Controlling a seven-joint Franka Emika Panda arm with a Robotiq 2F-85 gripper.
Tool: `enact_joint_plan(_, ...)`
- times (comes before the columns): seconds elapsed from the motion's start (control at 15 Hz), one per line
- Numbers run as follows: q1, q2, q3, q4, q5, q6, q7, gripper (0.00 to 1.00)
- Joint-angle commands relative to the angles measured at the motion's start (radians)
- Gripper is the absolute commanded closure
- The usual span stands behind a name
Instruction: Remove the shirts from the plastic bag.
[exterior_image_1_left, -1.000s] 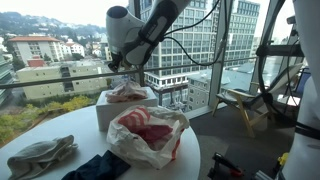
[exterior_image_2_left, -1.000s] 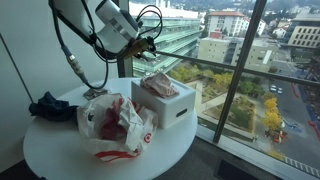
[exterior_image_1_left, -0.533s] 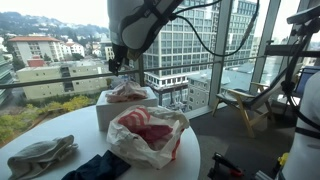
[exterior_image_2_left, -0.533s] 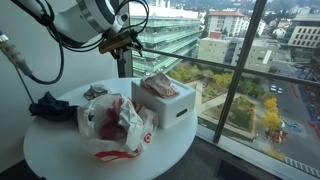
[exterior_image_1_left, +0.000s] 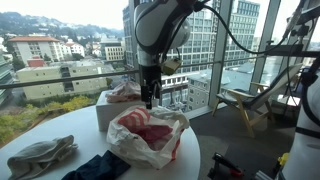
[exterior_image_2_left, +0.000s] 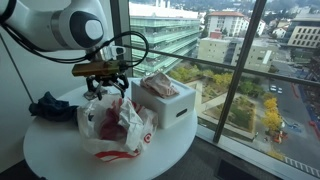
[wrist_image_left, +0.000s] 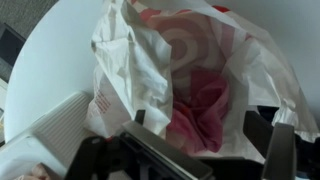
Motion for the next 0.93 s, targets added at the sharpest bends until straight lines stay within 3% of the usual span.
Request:
enact_joint_plan(0.0,0.015,-0.03,0.002,-0.083,0.14,-0.105,-0.165,0.0)
enact_joint_plan(0.47,0.019,0.103,0.031,-0.029,0.217,-0.271,-0.239,0.0)
enact_joint_plan(0.67,0.01,0.181,0.039,0.002,0.223,-0.23,-0.235,0.0)
enact_joint_plan(0.87,0.01,0.256,0.059,0.019,0.133,-0.057,-0.206,0.0)
